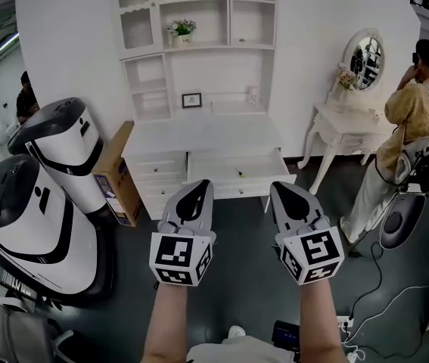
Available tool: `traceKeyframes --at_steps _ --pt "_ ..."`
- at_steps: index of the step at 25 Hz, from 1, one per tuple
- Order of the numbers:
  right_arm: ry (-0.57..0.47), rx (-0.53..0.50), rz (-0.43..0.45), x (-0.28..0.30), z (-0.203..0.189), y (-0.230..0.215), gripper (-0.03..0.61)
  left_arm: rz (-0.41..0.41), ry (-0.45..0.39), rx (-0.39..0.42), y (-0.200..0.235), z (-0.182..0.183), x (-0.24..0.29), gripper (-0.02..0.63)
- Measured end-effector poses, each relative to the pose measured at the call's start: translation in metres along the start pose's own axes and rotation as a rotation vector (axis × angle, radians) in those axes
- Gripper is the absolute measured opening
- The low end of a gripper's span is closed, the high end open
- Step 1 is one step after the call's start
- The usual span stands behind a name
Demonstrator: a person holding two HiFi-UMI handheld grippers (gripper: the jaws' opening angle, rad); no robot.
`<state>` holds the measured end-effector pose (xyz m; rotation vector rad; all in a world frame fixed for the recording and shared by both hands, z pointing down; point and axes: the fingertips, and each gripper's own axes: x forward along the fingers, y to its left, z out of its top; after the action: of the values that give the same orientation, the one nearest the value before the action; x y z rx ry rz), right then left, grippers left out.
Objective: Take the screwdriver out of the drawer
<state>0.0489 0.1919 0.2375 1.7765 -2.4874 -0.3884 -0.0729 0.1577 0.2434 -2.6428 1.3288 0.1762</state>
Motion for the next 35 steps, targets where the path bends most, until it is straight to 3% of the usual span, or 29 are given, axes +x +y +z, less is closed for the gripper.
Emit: traceKeyframes --at_steps 17,27,35 --pt "0.022 0.008 0.017 0.069 -0.040 -0.054 0.006 0.023 0.022 -0.023 0.023 -0.039 0.090 0.009" --pt "0.043 -0.012 0.000 0.162 -0.065 -0.097 0.008 0.042 0.014 -0.061 0.090 -0.068 0.176 0.009" --pt "0.067 -0.012 -0.026 0.262 -0.081 -0.133 0.008 0.008 0.025 -0.073 0.145 -0.092 0.264 0.009"
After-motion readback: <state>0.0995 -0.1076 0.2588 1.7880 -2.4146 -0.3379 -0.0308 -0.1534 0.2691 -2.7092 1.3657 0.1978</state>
